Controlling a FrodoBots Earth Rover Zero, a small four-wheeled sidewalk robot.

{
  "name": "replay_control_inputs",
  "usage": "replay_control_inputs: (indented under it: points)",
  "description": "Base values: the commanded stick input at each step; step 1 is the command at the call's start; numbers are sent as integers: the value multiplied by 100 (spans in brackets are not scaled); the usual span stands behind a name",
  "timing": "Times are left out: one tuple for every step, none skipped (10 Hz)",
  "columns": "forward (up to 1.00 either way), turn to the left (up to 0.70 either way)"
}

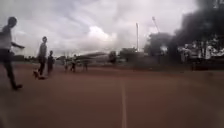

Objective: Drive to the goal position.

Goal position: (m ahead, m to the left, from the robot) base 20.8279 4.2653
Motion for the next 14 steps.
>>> replay_control_inputs:
  points:
    - [85,-34]
    - [85,-34]
    - [85,-34]
    - [85,-34]
    - [85,-34]
    - [85,-34]
    - [85,-9]
    - [85,0]
    - [85,0]
    - [85,0]
    - [85,0]
    - [85,0]
    - [85,0]
    - [85,0]
